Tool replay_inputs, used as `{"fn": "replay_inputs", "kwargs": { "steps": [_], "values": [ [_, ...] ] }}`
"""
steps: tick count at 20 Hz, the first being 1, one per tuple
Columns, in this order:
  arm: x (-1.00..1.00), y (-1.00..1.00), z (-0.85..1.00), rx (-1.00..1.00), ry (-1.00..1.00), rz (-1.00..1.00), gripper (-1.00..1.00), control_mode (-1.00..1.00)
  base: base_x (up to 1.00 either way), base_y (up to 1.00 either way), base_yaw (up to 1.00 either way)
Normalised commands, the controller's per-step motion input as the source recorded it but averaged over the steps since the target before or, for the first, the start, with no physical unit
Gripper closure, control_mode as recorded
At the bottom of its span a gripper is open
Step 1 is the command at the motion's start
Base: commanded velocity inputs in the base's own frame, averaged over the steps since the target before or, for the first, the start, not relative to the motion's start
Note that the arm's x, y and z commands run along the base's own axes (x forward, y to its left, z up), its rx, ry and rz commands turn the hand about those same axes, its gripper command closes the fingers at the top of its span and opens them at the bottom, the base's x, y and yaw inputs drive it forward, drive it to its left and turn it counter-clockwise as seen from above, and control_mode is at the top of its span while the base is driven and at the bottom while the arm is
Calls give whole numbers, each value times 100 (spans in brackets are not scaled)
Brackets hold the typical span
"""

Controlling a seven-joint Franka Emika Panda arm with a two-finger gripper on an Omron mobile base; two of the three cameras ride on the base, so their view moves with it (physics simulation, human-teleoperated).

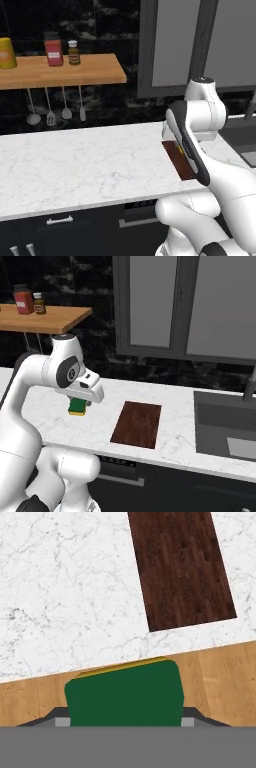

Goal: Pick up the sponge from the counter and clean the cutting board by briefly scrubbing or pressing down on the cutting board. Once finished, release the sponge.

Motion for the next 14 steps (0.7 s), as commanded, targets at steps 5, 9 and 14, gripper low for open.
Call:
{"fn": "replay_inputs", "kwargs": {
  "steps": [5, 9, 14],
  "values": [
    [0, 0, 0, 0, 0, 0, 100, 100, 21, 0, 0],
    [0, 0, 0, 0, 0, 0, 100, 100, 16, 0, 0],
    [7, -9, -5, 0, 0, 0, 100, -100, 12, 0, 0]
  ]
}}
